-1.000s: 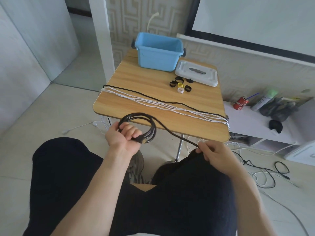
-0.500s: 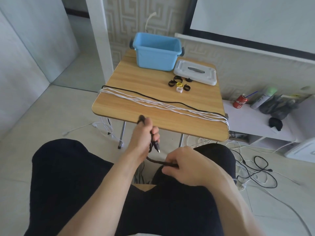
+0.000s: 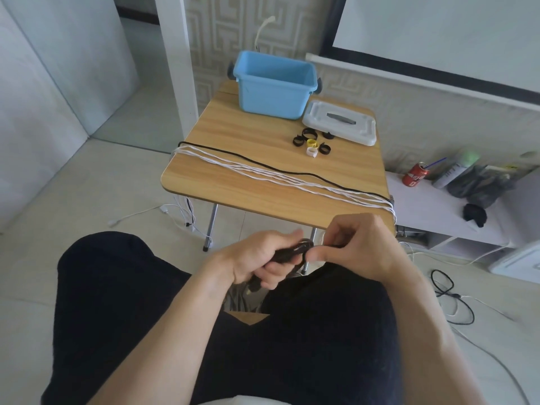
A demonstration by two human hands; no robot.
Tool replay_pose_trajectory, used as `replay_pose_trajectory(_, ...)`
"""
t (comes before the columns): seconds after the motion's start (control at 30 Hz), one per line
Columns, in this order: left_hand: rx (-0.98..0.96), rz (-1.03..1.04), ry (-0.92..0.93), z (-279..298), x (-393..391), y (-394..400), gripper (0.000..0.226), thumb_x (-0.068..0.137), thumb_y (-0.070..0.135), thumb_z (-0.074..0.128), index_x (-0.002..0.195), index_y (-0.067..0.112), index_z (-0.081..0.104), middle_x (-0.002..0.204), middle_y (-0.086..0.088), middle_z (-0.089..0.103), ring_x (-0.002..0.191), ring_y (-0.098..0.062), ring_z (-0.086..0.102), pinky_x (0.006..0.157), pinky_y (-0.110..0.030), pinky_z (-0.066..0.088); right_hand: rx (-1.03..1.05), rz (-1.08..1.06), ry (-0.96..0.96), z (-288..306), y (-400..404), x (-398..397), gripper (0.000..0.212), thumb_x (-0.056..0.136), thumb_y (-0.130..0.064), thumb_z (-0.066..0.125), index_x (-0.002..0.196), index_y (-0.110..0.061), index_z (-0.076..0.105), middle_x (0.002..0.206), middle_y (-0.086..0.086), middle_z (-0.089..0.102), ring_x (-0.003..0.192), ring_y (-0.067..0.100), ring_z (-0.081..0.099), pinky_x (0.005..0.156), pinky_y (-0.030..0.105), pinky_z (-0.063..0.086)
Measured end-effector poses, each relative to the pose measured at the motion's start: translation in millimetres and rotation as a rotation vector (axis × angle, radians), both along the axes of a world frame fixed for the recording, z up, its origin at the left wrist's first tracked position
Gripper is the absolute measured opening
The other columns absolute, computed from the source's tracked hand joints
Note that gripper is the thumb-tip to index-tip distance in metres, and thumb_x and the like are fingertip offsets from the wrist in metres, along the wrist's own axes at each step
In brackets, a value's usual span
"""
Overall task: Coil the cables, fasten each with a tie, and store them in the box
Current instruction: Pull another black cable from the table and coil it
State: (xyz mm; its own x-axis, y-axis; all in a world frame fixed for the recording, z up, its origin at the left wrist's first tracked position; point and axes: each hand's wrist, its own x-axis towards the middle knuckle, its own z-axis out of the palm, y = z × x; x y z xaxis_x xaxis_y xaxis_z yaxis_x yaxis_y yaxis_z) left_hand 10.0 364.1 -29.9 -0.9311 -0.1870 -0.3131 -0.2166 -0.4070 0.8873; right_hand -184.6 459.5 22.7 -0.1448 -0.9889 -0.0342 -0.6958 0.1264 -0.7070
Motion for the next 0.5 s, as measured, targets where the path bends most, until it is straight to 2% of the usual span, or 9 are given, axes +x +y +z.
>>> replay_pose_trajectory(0.07, 0.060, -0.038, 0.038, -2.6, 10.8, -9.3, 0.055, 0.099, 0.061, 0.037, 0.077, 0.013, 0.050, 0.048, 0.007, 0.030, 0.038, -0.012, 0.022, 0.043, -0.027, 0.023, -0.010, -0.053, 0.004, -1.2, 2.3, -13.2, 0.044, 0.059, -0.063, 0.080, 0.067, -0.021, 0.072, 0.060, 0.000, 0.066, 0.053, 0.015, 0.055, 0.051, 0.031, 0.045)
replay_pose_trajectory(0.1, 0.084, -0.052, 0.045, -2.6, 16.2, -13.2, 0.054, 0.096, 0.062, 0.043, 0.076, 0.013, 0.050, 0.047, 0.008, 0.030, 0.037, -0.011, 0.021, 0.043, -0.027, 0.022, -0.044, -0.100, 0.010, -0.9, 4.1, -19.5, 0.043, 0.061, -0.064, 0.076, 0.067, -0.022, 0.072, 0.059, -0.001, 0.065, 0.053, 0.015, 0.054, 0.052, 0.031, 0.045)
replay_pose_trajectory(0.2, 0.136, -0.109, 0.088, -1.9, 24.8, -17.8, 0.043, 0.093, 0.052, 0.059, 0.077, 0.013, 0.052, 0.047, 0.009, 0.031, 0.037, -0.009, 0.023, 0.042, -0.026, 0.022, -0.132, -0.235, -0.052, -1.1, 5.2, -30.2, 0.038, 0.070, -0.059, 0.073, 0.066, -0.020, 0.070, 0.057, -0.004, 0.062, 0.051, 0.005, 0.047, 0.051, 0.019, 0.040)
replay_pose_trajectory(0.3, 0.194, -0.138, 0.161, -0.2, 22.4, -15.0, 0.039, 0.096, 0.047, 0.055, 0.076, 0.013, 0.053, 0.045, 0.010, 0.033, 0.035, -0.010, 0.021, 0.041, -0.024, 0.022, -0.130, -0.265, -0.037, -7.8, 0.5, -26.2, 0.035, 0.080, -0.051, 0.076, 0.066, -0.020, 0.069, 0.058, 0.000, 0.061, 0.052, 0.007, 0.045, 0.052, 0.022, 0.039)
replay_pose_trajectory(0.4, 0.330, -0.039, 0.251, 1.5, 19.5, -15.0, 0.036, 0.097, 0.045, 0.054, 0.073, 0.018, 0.050, 0.046, 0.012, 0.032, 0.035, -0.008, 0.022, 0.039, -0.022, 0.025, -0.106, -0.284, 0.030, -15.1, -3.4, -22.6, 0.049, 0.084, -0.061, 0.064, 0.065, -0.016, 0.065, 0.053, -0.006, 0.046, 0.051, 0.007, 0.038, 0.051, 0.022, 0.033)
replay_pose_trajectory(0.5, 0.499, 0.192, 0.390, 1.7, 19.5, -19.3, 0.039, 0.102, 0.043, 0.041, 0.071, 0.021, 0.049, 0.048, 0.011, 0.025, 0.036, -0.007, 0.021, 0.038, -0.020, 0.028, -0.073, -0.245, 0.053, -22.8, -0.7, -24.5, 0.053, 0.088, -0.063, 0.053, 0.068, -0.015, 0.063, 0.056, 0.001, 0.049, 0.053, 0.010, 0.040, 0.053, 0.027, 0.035)
